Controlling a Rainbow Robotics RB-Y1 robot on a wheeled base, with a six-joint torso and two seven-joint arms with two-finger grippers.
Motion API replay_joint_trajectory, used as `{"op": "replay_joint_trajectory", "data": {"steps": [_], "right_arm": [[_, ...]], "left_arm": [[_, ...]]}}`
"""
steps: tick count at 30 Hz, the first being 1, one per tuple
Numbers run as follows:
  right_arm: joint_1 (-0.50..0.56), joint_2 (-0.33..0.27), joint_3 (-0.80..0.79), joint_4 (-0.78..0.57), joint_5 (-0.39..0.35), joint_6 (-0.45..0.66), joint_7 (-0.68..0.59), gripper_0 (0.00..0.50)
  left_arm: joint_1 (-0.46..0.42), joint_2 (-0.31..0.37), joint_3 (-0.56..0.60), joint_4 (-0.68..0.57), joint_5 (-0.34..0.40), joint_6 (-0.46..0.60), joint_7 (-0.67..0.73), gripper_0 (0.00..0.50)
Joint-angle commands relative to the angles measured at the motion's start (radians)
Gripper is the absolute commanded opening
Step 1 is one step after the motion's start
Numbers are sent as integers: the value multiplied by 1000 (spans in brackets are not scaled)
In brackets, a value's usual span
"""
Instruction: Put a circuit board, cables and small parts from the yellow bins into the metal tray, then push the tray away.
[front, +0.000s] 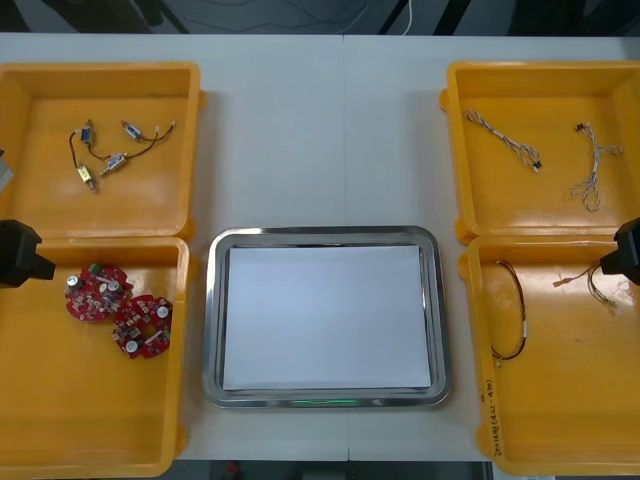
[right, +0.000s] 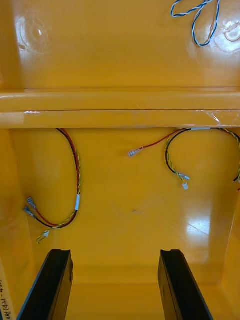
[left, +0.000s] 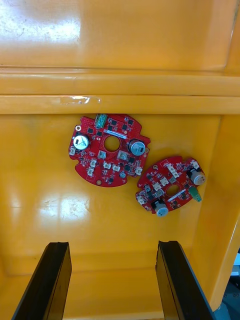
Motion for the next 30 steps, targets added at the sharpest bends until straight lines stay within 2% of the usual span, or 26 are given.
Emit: {"op": "replay_joint_trajectory", "data": {"steps": [1, 30], "right_arm": [[12, -39, -33, -11, -5, 2, 10, 500], [12, -39, -33, -11, -5, 2, 10, 500]], "left_arm": [[20, 45, 33, -26, 7, 7, -67, 500], [20, 45, 33, -26, 7, 7, -67, 500]]}}
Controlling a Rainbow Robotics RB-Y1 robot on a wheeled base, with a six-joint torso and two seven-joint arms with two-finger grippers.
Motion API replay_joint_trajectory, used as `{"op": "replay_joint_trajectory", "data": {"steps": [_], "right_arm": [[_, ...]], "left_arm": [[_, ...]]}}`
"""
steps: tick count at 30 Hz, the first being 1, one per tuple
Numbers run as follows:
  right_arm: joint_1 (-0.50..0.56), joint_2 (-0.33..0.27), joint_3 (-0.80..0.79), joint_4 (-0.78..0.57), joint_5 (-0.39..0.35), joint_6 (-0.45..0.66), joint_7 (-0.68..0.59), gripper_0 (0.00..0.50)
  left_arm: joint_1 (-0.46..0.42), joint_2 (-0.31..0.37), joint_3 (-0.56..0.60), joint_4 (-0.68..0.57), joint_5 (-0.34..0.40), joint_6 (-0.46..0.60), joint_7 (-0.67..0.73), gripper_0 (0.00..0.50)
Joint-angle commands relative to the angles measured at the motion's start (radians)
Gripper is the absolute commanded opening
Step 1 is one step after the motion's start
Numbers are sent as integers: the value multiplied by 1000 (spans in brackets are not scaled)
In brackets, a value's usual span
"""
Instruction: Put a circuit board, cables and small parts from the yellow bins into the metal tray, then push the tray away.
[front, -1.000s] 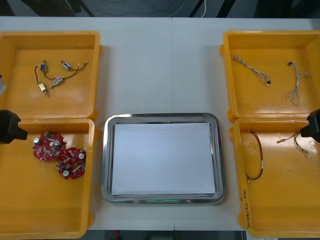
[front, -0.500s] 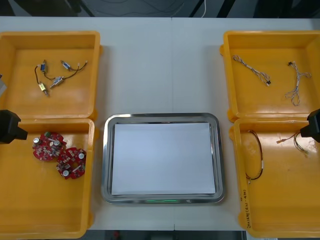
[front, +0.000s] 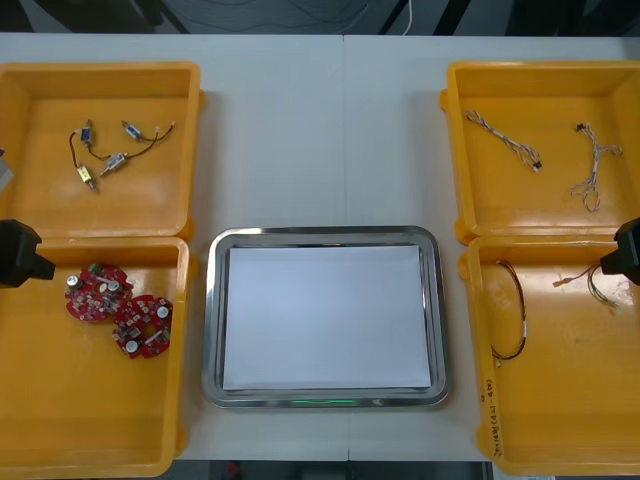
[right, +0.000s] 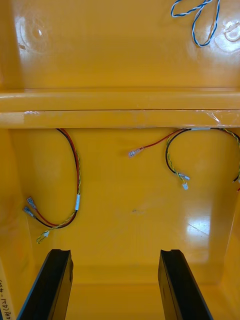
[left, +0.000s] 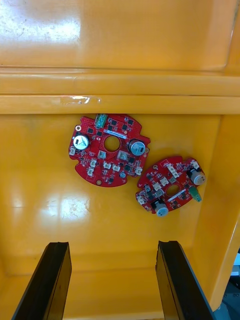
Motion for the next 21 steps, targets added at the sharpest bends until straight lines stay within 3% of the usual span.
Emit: {"op": "replay_joint_trajectory", "data": {"steps": [1, 21], "right_arm": [[12, -39, -33, -11, -5, 2, 10, 500], [12, -39, -33, -11, -5, 2, 10, 500]], "left_arm": [[20, 45, 33, -26, 7, 7, -67, 500], [20, 45, 33, -26, 7, 7, -67, 500]]}}
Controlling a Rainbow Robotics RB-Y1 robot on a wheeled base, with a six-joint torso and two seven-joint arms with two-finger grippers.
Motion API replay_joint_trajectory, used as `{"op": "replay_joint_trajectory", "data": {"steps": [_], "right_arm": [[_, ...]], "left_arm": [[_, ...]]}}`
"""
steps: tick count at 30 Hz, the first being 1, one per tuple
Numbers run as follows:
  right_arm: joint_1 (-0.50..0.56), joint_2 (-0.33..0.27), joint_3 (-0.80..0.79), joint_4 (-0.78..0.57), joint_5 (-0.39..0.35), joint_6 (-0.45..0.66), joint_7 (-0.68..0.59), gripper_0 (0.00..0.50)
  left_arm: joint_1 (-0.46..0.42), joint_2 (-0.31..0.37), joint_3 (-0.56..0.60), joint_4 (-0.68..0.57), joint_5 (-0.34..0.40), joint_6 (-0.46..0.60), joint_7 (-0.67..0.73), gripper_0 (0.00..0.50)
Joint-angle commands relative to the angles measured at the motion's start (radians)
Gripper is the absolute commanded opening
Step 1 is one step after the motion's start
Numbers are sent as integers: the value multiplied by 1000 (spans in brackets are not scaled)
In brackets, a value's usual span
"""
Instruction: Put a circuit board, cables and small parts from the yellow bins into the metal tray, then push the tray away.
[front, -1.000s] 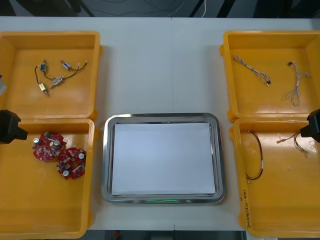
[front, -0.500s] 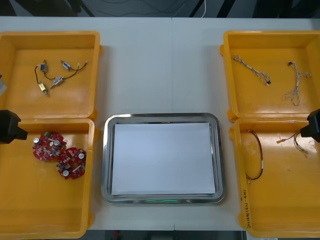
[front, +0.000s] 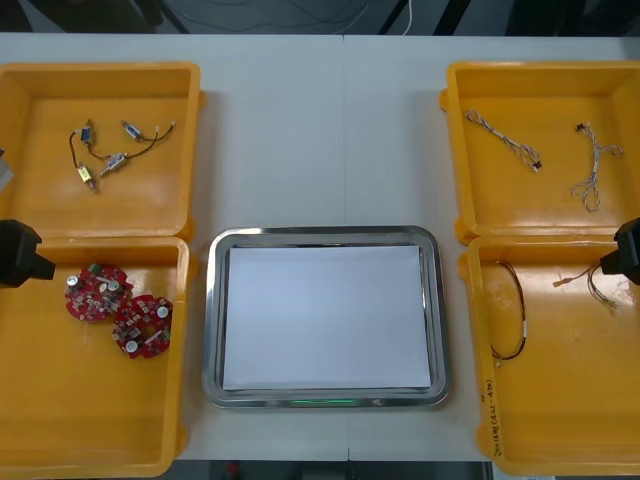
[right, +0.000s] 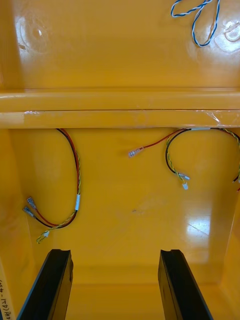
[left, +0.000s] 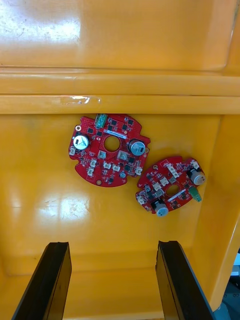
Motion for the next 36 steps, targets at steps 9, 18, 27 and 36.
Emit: {"op": "replay_joint_trajectory", "data": {"steps": [9, 18, 27, 36], "right_arm": [[12, -39, -33, -11, -5, 2, 10, 500], [12, -39, -33, -11, -5, 2, 10, 500], [12, -39, -33, -11, -5, 2, 10, 500], [12, -39, -33, -11, -5, 2, 10, 500]], "left_arm": [[20, 45, 33, -26, 7, 7, -67, 500], [20, 45, 33, -26, 7, 7, -67, 500], [20, 45, 33, -26, 7, 7, -67, 500], [20, 45, 33, -26, 7, 7, -67, 500]]}}
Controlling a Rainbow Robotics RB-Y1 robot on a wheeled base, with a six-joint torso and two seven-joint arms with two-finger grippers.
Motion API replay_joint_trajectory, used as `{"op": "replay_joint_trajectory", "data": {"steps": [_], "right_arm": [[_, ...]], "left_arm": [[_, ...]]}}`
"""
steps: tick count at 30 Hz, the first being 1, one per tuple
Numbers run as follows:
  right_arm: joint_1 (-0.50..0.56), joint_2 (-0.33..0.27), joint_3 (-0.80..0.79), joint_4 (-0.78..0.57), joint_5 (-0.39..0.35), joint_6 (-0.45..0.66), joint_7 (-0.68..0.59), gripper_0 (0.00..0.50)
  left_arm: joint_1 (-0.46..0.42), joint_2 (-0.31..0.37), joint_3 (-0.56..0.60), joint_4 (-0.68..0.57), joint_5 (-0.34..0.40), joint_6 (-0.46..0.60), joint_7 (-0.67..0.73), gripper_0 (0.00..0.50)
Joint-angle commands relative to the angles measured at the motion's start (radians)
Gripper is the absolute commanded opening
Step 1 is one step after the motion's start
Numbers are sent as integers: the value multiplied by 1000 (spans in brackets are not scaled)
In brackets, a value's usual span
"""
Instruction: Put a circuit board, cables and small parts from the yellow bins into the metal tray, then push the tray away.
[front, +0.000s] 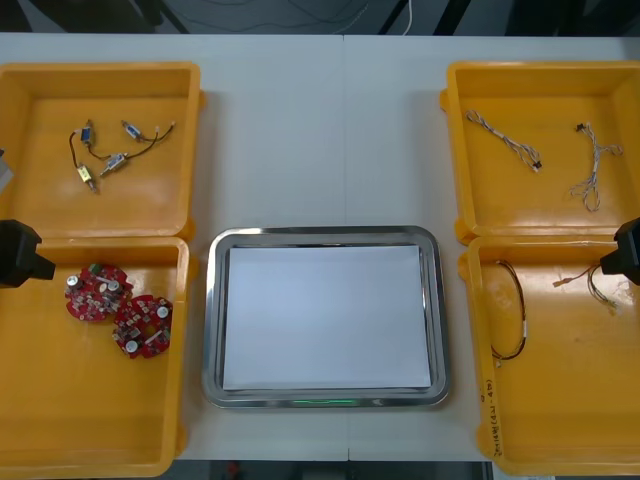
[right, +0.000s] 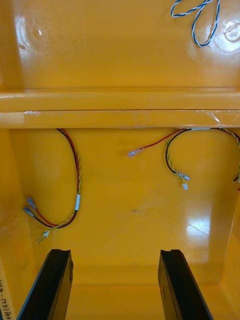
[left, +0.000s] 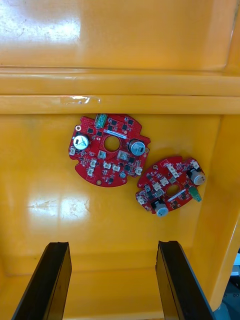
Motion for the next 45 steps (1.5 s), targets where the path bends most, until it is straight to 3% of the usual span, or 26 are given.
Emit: {"op": "replay_joint_trajectory", "data": {"steps": [1, 45], "right_arm": [[12, -39, -33, -11, -5, 2, 10, 500], [12, -39, -33, -11, -5, 2, 10, 500]], "left_arm": [[20, 45, 33, -26, 7, 7, -67, 500], [20, 45, 33, -26, 7, 7, -67, 500]]}}
